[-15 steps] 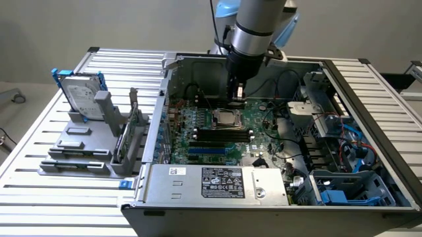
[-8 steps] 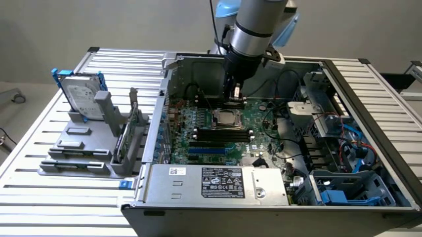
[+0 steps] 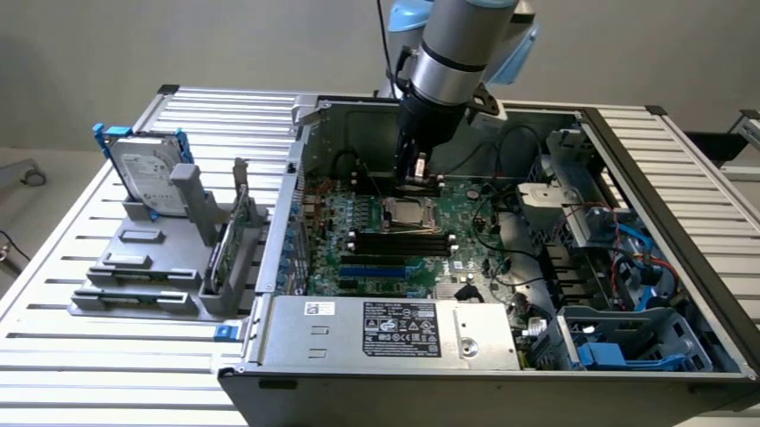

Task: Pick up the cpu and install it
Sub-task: 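Close the cpu cover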

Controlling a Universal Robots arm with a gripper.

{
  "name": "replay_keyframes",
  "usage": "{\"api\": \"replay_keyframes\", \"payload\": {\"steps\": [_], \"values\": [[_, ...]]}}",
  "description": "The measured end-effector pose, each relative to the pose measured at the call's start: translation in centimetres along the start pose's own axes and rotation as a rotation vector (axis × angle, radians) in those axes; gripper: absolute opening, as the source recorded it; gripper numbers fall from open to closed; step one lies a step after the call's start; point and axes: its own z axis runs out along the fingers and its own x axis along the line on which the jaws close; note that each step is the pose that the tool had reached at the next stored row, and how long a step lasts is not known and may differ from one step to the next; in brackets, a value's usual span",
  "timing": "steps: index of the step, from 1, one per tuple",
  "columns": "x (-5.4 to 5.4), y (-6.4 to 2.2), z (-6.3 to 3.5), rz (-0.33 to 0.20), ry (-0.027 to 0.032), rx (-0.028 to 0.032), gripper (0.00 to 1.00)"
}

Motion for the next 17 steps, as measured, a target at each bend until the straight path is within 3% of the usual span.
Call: {"api": "replay_keyframes", "payload": {"steps": [3,7,17], "values": [[0.0,-0.17,0.27,0.0,-0.0001,0.0071,0.11],[0.1,-0.31,0.72,0.001,0.0002,0.0116,0.11],[0.6,-0.31,1.81,0.005,0.0035,0.0152,0.11]]}}
